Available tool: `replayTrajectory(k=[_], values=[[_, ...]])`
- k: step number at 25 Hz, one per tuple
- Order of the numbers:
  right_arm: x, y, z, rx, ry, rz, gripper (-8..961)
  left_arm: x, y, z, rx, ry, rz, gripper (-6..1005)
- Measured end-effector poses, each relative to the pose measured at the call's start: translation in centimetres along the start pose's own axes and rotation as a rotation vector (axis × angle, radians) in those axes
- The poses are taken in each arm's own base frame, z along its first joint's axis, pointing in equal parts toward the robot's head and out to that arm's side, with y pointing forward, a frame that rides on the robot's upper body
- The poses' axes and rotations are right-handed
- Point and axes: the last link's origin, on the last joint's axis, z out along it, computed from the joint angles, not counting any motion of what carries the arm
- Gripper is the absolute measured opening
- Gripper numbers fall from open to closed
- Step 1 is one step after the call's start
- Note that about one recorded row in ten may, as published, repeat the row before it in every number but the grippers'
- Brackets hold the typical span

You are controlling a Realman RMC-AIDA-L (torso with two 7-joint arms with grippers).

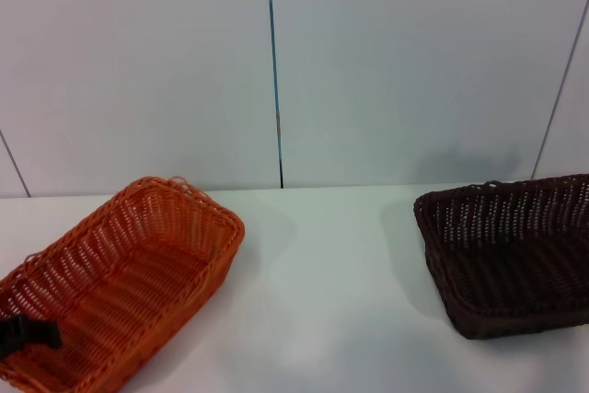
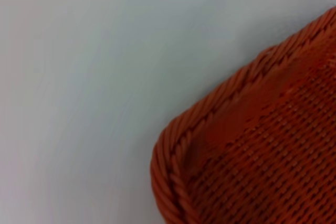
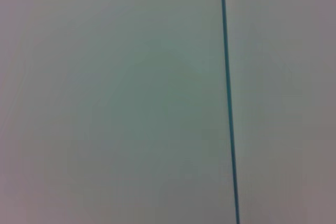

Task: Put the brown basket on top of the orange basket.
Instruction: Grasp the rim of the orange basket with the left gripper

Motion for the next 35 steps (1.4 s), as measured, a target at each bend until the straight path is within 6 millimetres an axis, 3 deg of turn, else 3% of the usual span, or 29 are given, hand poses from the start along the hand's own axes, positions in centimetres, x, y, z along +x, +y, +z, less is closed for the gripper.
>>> replayTrajectory(k=[16,30,35], values=[[0.7,0.2,-0.2,0.002,0.051,0.004,916,0.2,-0.3,1.0,0.024,0.017,0.026,854],[1.0,0.0,0.0,0.010,0.058,0.001,913,0.6,0.9,1.6,0.021,0.033,0.058,596],[1.0,-0.1,0.0,0.012,0.058,0.000,912,0.6,0.8,1.5,0.021,0.035,0.045,593]])
